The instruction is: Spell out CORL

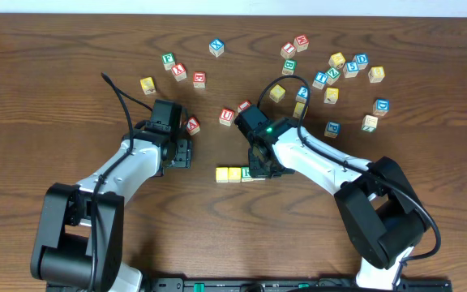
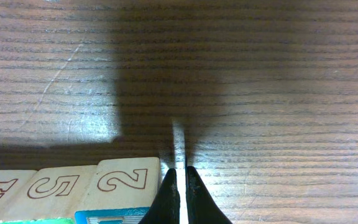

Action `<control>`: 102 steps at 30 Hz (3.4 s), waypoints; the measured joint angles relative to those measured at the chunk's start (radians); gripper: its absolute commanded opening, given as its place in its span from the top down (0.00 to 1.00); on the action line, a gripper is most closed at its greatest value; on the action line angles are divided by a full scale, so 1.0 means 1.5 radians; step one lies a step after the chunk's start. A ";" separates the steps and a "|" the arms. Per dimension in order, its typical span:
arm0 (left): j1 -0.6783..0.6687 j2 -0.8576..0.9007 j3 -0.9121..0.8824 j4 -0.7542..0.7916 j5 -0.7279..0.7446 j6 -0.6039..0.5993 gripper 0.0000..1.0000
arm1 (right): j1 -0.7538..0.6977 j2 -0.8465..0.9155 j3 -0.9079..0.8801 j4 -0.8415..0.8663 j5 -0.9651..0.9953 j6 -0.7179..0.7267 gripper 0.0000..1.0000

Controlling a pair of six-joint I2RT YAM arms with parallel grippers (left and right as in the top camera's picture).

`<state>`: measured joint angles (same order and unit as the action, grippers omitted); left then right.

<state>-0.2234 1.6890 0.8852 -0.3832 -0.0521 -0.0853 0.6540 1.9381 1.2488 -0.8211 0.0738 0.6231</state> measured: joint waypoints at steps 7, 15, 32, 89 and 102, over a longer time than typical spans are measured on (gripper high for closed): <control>0.000 0.000 0.000 0.000 0.000 0.000 0.27 | 0.001 0.000 0.000 0.005 -0.013 -0.005 0.99; 0.000 0.000 0.000 0.001 0.000 0.000 0.27 | 0.005 0.000 0.000 0.005 -0.020 -0.005 0.99; 0.000 0.000 0.000 0.001 0.000 -0.001 0.27 | -0.025 0.001 0.016 0.003 0.112 -0.003 0.99; 0.000 -0.682 0.005 -0.147 0.048 -0.068 0.27 | -0.068 -0.411 0.293 -0.300 0.281 -0.108 0.01; 0.000 -0.682 0.005 -0.147 0.048 -0.068 0.26 | -0.068 -0.411 0.293 -0.300 0.281 -0.108 0.01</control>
<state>-0.2234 0.6666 0.8928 -0.6033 0.0200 -0.1879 0.5518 1.3209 1.6878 -1.2705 0.4950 0.4618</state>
